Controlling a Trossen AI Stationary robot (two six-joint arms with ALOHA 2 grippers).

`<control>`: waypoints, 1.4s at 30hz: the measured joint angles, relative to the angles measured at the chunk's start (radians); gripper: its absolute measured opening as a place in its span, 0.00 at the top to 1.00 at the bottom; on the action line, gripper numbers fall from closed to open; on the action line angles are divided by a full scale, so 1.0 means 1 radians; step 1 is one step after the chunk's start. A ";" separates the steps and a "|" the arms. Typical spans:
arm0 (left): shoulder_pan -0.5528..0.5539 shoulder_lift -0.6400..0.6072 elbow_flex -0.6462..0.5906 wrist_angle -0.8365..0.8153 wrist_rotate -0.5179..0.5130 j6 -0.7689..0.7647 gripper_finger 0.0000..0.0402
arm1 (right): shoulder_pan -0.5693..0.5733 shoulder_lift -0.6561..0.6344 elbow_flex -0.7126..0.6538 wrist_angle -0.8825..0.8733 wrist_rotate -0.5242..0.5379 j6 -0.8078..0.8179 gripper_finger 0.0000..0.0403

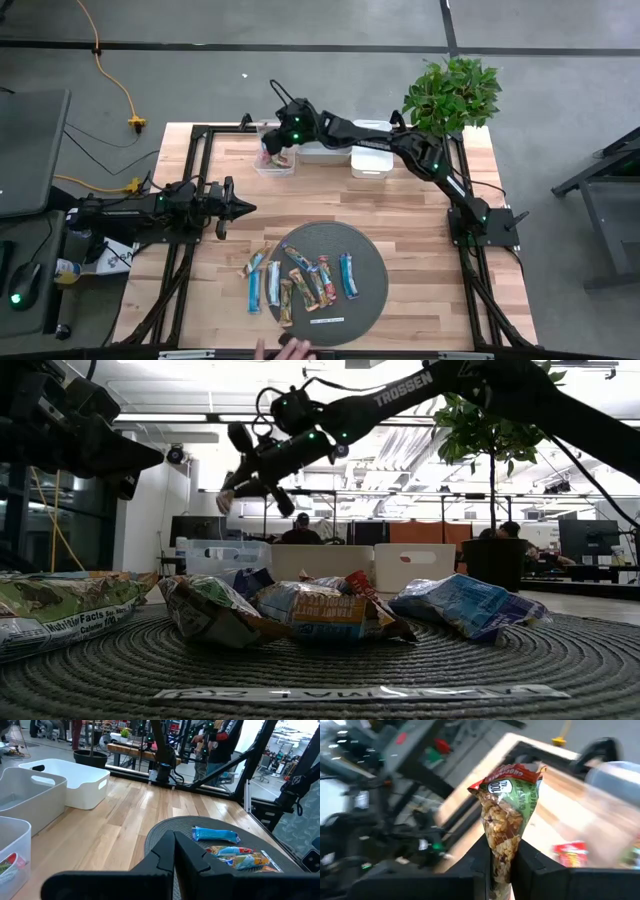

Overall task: Pick and place Granola Bars by type
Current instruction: Put the granola bar into the transparent bin

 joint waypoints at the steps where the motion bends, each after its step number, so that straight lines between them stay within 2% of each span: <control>1: 0.000 0.000 0.000 0.000 0.000 0.000 1.00 | -0.003 0.000 0.001 -0.024 0.019 0.000 0.92; 10: 0.000 0.000 0.000 0.000 0.000 0.000 1.00 | -0.023 0.002 -0.001 -0.153 0.077 0.022 0.91; 17: 0.000 0.000 0.000 0.000 0.000 0.000 1.00 | -0.029 0.011 -0.001 -0.161 0.073 0.036 0.91; 30: 0.000 0.000 0.000 0.000 0.000 0.000 1.00 | -0.029 0.031 -0.002 -0.149 0.040 0.036 0.84; 42: 0.000 0.000 0.000 0.000 0.000 0.000 1.00 | -0.029 0.031 -0.002 -0.150 0.029 0.014 0.84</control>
